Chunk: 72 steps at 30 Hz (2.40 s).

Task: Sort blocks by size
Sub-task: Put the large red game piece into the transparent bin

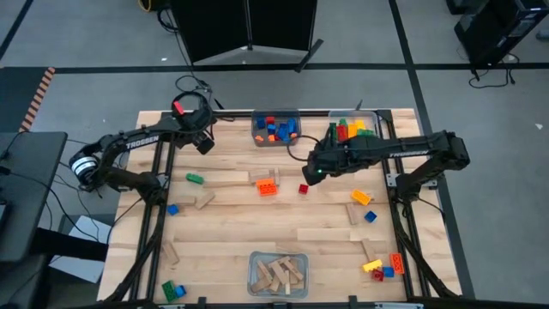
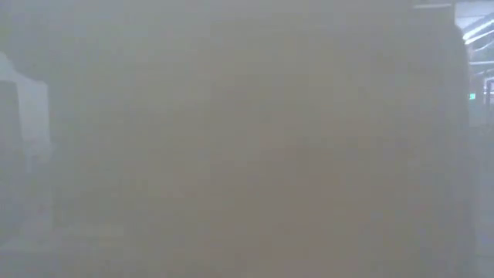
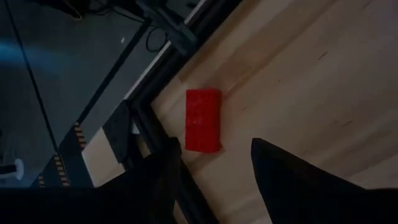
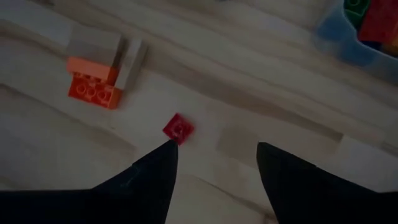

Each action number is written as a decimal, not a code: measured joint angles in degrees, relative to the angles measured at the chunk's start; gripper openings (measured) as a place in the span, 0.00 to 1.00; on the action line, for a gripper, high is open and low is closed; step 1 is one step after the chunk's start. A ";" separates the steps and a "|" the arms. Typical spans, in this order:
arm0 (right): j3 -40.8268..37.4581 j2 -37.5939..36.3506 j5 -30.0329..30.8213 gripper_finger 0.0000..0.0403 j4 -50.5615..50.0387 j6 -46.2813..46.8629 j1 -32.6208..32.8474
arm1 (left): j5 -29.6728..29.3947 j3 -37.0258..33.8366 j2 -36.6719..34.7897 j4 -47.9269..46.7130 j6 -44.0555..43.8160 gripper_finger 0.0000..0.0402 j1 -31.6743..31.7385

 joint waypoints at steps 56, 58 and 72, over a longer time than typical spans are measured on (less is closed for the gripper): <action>0.00 0.06 -0.16 0.54 1.60 1.92 3.40 | 21.74 22.15 22.69 -13.64 4.46 0.52 19.88; 0.00 0.06 -0.05 0.54 1.62 2.56 3.48 | 20.13 23.34 25.06 -14.61 5.72 0.52 19.92; 0.00 0.06 1.14 0.53 1.75 2.67 3.48 | 16.42 24.55 30.88 -14.01 8.73 0.52 19.87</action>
